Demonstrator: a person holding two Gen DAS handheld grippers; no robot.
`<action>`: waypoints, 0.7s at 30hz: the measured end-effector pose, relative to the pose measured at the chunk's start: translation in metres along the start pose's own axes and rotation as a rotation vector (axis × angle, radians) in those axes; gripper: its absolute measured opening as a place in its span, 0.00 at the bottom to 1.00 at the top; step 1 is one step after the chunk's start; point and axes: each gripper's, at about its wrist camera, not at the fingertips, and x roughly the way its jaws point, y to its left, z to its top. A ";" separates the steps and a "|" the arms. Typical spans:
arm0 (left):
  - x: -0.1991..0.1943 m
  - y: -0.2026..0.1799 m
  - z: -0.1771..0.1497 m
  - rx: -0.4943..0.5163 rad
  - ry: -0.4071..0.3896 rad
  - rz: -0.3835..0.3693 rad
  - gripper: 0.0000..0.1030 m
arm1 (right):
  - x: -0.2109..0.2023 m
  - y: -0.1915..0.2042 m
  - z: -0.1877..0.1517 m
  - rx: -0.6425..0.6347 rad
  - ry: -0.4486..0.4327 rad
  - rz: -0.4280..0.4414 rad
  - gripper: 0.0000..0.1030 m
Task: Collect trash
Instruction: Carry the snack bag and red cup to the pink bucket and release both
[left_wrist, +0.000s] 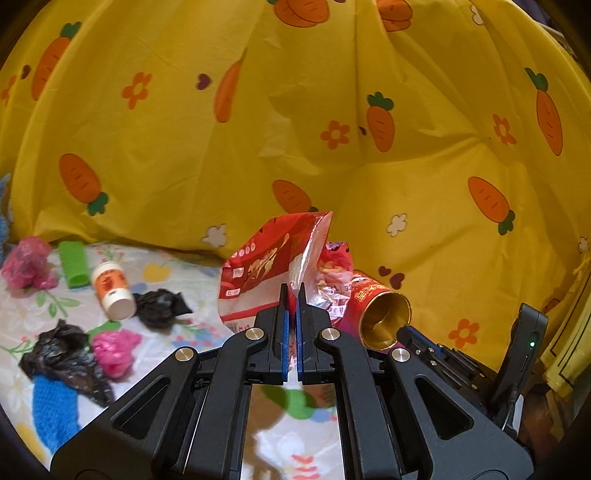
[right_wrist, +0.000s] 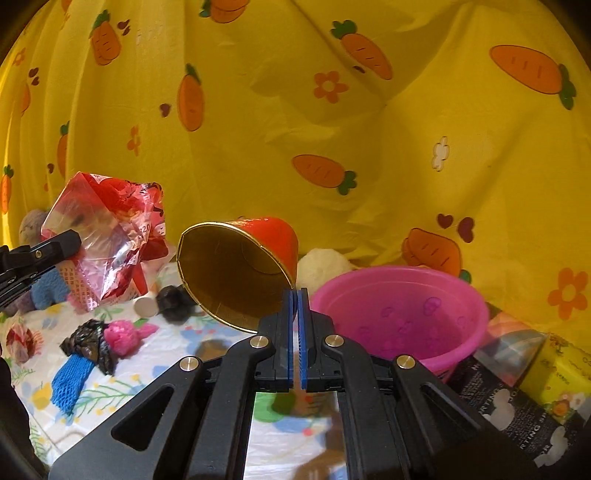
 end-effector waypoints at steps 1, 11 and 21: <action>0.012 -0.008 0.002 0.007 0.008 -0.022 0.02 | 0.000 -0.010 0.003 0.013 -0.005 -0.033 0.03; 0.113 -0.053 -0.006 -0.013 0.098 -0.210 0.02 | 0.011 -0.075 0.014 0.103 -0.014 -0.210 0.03; 0.156 -0.061 -0.023 -0.029 0.172 -0.235 0.02 | 0.027 -0.095 0.008 0.140 0.021 -0.250 0.03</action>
